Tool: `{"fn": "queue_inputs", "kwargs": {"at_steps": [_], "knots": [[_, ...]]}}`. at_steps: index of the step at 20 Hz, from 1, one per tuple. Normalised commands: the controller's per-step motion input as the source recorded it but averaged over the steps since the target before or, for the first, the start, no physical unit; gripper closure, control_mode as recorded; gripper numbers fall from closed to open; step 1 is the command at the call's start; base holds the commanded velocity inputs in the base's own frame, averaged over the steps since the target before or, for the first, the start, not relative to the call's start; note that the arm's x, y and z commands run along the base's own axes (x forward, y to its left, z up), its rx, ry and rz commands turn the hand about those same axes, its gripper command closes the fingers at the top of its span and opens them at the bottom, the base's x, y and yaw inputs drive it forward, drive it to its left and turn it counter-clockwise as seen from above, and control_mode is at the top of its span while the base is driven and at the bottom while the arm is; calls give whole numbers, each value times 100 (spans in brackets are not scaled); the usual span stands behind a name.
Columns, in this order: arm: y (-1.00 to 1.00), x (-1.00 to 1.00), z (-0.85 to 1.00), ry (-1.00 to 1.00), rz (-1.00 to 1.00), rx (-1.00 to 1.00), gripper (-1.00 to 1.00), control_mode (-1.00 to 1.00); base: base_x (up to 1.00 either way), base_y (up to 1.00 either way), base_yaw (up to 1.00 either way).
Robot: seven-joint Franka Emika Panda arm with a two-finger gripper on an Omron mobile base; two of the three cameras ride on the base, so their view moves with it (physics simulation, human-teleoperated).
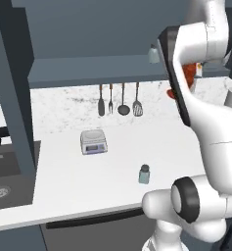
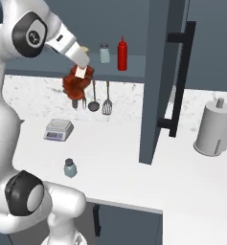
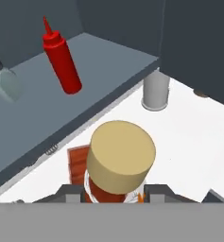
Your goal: Put the shaker and condiment bottle from the counter next to their counterparts in the cabinet.
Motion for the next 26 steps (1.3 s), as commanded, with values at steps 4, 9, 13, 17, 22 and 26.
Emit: {"fn": "queue_inputs", "kwargs": {"at_steps": [4,9,13,17,22,26], "knots": [[33,-14,70,-42,36,-33,100,-100,0,0,0],[34,-11,-14,-19,26,-23,100,-100,0,0,0],[24,6,-88,-16,16,-26,100,-100,0,0,0],[-2,23,0,-21,9,-13,100,-100,0,0,0],[-11,16,19,-10,1,-9,100,-100,0,0,0],[-12,16,0,3,0,-2,100,-100,0,0,0]]}}
